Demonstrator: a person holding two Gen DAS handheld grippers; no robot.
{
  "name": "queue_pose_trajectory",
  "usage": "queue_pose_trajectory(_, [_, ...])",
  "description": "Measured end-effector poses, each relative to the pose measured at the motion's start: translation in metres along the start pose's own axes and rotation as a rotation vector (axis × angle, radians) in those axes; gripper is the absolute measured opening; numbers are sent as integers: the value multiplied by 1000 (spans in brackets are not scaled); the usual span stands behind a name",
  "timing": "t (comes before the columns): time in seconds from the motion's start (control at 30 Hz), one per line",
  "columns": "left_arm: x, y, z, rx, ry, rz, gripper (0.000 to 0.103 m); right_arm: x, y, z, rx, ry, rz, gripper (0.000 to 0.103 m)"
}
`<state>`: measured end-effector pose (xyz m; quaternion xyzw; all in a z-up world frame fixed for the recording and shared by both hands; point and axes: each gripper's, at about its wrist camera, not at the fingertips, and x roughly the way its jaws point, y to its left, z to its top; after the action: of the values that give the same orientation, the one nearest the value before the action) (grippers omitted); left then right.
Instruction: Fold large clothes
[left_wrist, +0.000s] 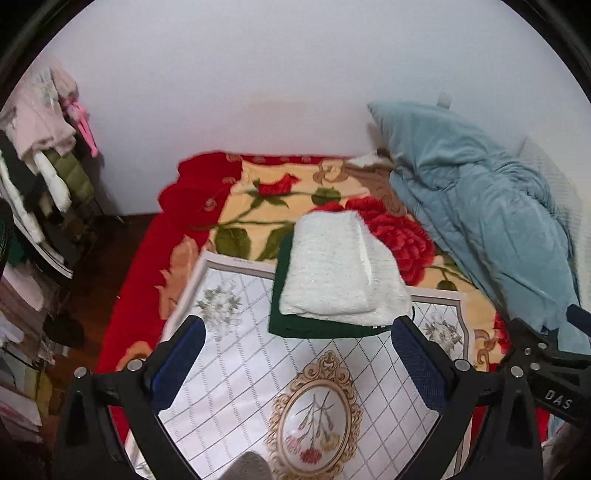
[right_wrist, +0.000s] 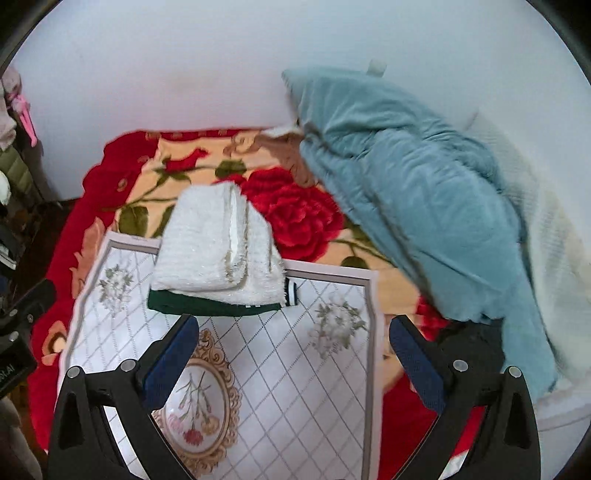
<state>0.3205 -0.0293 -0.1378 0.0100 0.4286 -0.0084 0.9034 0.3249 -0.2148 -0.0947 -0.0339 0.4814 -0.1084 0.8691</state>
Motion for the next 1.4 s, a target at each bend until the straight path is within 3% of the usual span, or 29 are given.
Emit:
queue_pose_trajectory(0.27, [-113,7,-15,16,-81,-2,102,-165,-10,-37,26,-114,2,103])
queue_pose_trajectory(0.53, [-175,6,-32,-29,-113,11,102,-258,-18,-65,1,-193,35,103])
queue_pose_trajectory(1.0, [-236,8,-47,-35,-176,60,102,-333,-30,-86,-10,-264,68,103])
queue_pose_trajectory(1.4, [-244,10,-55,-48,-177,55,103,-338,-34,-88,-28,-262,93,103])
